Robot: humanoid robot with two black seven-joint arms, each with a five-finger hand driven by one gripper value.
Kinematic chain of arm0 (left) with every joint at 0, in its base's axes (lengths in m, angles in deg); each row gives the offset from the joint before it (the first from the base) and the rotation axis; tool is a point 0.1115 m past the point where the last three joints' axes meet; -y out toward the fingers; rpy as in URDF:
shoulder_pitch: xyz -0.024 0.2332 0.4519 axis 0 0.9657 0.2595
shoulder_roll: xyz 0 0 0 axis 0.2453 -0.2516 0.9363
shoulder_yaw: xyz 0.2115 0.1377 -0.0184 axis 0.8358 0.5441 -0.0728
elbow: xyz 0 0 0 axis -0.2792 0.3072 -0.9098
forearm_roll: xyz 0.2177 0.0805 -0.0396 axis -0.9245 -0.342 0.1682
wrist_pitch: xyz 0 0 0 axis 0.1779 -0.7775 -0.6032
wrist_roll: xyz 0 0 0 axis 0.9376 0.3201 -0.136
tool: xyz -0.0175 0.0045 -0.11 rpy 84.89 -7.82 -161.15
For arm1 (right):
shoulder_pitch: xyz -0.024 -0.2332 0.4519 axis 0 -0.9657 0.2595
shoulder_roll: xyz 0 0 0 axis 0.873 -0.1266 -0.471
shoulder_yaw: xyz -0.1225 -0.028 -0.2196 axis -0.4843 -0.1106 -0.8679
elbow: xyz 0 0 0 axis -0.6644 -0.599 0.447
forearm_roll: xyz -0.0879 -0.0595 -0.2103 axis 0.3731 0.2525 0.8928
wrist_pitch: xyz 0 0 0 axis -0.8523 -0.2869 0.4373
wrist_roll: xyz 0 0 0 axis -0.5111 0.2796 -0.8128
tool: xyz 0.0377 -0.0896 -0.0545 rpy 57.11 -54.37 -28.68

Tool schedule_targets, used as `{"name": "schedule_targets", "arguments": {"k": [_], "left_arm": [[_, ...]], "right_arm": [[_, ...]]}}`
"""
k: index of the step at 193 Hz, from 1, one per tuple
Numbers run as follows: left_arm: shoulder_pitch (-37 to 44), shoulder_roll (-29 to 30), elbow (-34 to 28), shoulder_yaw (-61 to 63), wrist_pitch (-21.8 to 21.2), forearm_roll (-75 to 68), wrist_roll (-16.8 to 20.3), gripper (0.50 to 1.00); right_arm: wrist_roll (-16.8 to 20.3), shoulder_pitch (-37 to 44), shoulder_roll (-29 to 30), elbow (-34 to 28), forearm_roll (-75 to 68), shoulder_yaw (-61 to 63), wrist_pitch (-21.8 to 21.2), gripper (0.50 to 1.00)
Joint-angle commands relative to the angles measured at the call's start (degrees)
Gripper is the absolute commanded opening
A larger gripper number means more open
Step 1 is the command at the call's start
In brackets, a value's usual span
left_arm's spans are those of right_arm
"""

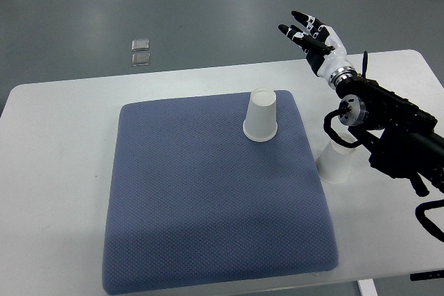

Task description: Stack paper cups

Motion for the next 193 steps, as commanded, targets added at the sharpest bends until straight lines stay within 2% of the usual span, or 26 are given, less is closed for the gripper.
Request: {"name": "schedule_targets", "arguments": {"k": [1, 193], "left_arm": [[0.0, 0.0, 0.01, -0.09, 0.0, -0.01, 0.08, 1.0], [0.17, 0.0, -0.52, -0.09, -0.09, -0.01, 0.0, 1.0]], "right_arm": [[-0.01, 0.09, 0.06, 0.0, 0.02, 0.04, 0.07, 0.913], [0.08, 0.7, -0.47, 0.79, -0.16, 0.04, -0.02, 0.913]]}}
